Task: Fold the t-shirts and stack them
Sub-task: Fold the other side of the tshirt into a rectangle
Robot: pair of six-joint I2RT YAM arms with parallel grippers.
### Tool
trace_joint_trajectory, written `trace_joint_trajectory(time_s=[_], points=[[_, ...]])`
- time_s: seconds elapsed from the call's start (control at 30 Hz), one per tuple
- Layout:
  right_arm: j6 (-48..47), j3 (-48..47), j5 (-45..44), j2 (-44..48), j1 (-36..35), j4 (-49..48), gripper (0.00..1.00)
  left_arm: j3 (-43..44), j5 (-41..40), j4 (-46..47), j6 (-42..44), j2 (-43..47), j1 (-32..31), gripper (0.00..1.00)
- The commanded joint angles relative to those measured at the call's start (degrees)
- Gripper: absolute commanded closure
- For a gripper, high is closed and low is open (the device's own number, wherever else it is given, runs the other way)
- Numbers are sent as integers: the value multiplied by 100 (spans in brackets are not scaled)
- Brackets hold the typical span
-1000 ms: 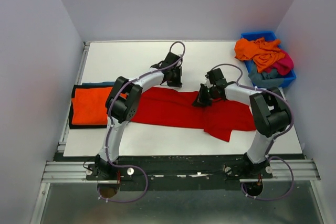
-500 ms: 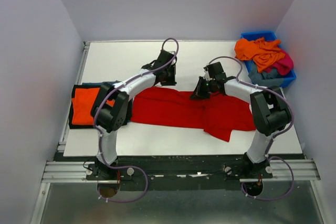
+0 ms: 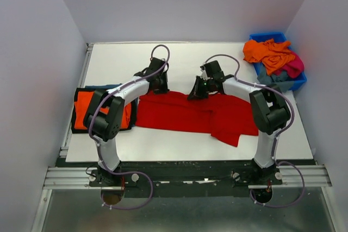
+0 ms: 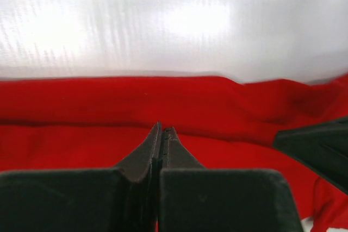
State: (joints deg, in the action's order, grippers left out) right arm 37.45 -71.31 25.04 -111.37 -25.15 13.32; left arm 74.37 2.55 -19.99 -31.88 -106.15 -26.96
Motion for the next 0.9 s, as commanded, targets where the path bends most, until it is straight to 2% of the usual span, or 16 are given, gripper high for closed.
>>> trace_joint_trajectory(time_s=[0.0, 0.3, 0.5, 0.87], points=[[25, -471, 159, -402, -148, 30, 99, 43, 26, 82, -143, -292, 243, 100], [201, -1200, 282, -1123, -465, 39, 99, 289, 132, -49, -196, -723, 499, 100], [227, -1351, 335, -1378, -588, 30, 99, 464, 106, -286, -284, -1030, 639, 100], [140, -534, 660, -553, -842, -198, 99, 500, 62, -348, -301, -1066, 675, 100]])
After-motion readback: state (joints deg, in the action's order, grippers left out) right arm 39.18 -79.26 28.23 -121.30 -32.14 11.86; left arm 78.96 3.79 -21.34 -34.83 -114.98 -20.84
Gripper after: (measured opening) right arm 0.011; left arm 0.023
